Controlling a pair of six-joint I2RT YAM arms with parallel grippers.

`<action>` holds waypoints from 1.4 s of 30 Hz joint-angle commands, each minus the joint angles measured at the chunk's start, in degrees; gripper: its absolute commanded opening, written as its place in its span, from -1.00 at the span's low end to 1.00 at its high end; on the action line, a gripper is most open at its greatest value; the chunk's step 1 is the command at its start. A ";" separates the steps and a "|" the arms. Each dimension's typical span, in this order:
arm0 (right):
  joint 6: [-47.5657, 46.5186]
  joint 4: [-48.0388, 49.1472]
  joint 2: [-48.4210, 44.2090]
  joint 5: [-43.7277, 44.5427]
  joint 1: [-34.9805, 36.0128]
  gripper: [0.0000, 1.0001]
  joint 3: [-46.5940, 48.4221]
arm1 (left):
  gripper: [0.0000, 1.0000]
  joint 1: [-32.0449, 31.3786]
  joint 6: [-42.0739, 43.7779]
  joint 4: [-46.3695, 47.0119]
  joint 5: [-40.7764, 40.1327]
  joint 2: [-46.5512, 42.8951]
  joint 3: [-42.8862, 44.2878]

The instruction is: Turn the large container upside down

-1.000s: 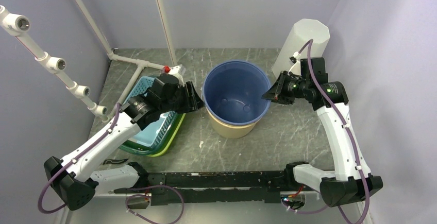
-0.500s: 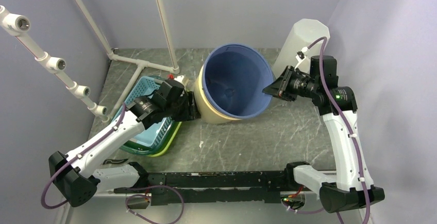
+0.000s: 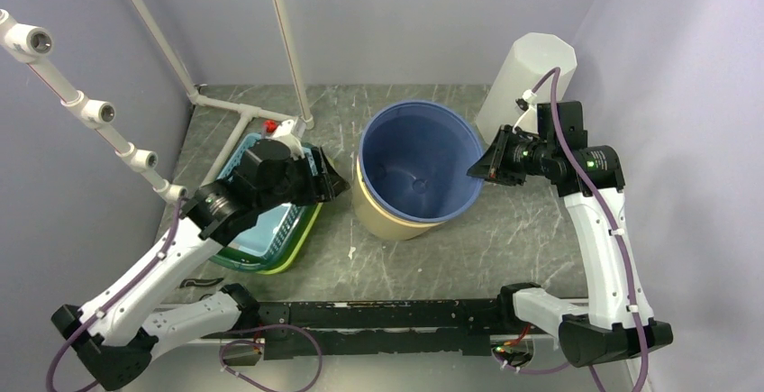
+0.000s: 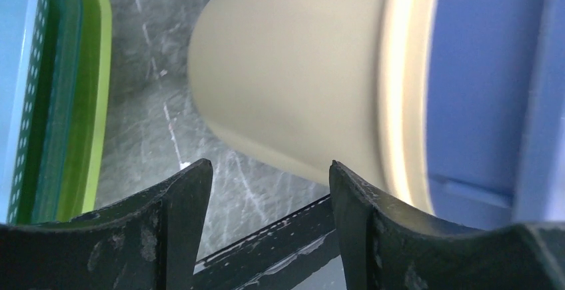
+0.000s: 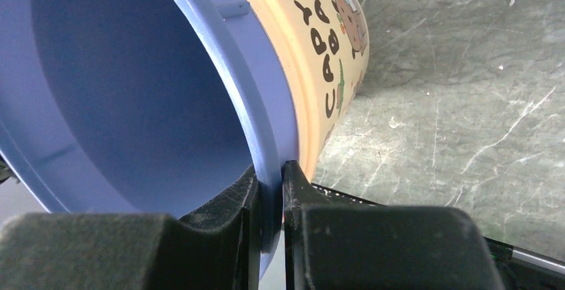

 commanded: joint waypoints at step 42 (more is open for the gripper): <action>1.29 13.66 -2.59 -23.09 0.18 -1.00 -1.42 | 0.33 -0.27 -3.84 12.11 5.84 4.29 -2.33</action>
